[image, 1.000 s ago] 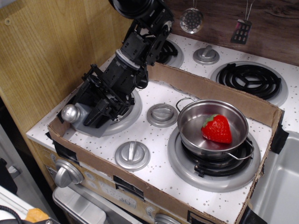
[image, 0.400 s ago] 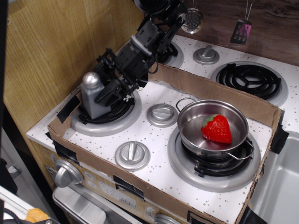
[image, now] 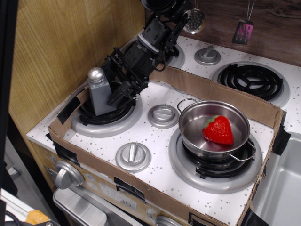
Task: Right pepper shaker
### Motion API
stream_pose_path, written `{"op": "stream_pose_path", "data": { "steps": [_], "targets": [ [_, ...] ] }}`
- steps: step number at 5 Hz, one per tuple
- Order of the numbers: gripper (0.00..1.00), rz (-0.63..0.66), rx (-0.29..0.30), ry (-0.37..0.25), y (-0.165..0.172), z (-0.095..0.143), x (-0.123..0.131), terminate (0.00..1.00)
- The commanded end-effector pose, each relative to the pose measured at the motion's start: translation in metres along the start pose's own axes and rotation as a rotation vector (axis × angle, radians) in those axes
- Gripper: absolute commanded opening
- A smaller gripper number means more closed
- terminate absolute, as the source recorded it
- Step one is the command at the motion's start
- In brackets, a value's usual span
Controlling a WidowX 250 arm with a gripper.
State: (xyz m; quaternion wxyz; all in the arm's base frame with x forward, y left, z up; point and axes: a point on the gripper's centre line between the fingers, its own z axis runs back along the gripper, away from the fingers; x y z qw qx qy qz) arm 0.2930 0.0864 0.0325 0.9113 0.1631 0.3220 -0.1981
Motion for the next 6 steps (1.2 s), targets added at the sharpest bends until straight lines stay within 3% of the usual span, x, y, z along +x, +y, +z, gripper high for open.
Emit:
{"op": "stream_pose_path", "data": {
  "steps": [1, 2, 3, 4, 6],
  "targets": [
    [1.0, 0.056, 0.018, -0.107, 0.01, 0.027, -0.008, 0.0],
    [1.0, 0.15, 0.05, -0.207, 0.008, 0.042, -0.016, 0.0],
    [1.0, 0.149, 0.166, -0.359, 0.005, 0.067, -0.016, 0.0],
    [1.0, 0.164, 0.167, -0.434, 0.018, 0.097, -0.005, 0.0],
    [1.0, 0.229, 0.194, -0.51, 0.018, 0.131, -0.012, 0.0]
  ]
}}
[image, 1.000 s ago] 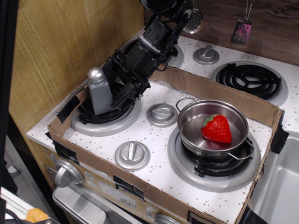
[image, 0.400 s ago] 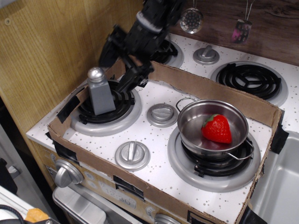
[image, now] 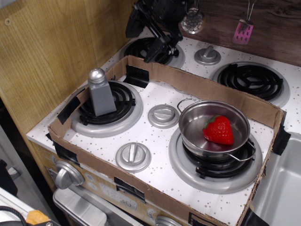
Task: Right pepper shaker
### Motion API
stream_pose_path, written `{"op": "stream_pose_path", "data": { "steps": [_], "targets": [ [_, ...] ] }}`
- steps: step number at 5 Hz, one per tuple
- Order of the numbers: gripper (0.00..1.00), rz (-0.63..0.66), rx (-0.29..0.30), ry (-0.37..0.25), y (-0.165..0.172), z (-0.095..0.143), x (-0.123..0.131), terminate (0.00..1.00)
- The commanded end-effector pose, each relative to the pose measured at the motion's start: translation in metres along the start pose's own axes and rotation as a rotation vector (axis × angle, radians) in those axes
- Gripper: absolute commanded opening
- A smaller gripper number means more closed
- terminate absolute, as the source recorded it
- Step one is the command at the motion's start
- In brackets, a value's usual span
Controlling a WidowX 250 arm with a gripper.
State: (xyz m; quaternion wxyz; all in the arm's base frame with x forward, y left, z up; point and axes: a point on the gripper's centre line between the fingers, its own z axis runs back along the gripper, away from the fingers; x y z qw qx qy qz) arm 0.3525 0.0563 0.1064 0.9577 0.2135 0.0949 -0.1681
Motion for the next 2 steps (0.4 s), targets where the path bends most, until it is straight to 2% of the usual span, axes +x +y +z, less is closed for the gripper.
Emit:
{"op": "stream_pose_path", "data": {
  "steps": [1, 2],
  "targets": [
    [1.0, 0.085, 0.003, -0.173, 0.0089, 0.0437, -0.0047, 0.0],
    [1.0, 0.085, 0.003, -0.173, 0.0089, 0.0437, -0.0047, 1.0]
  ]
}}
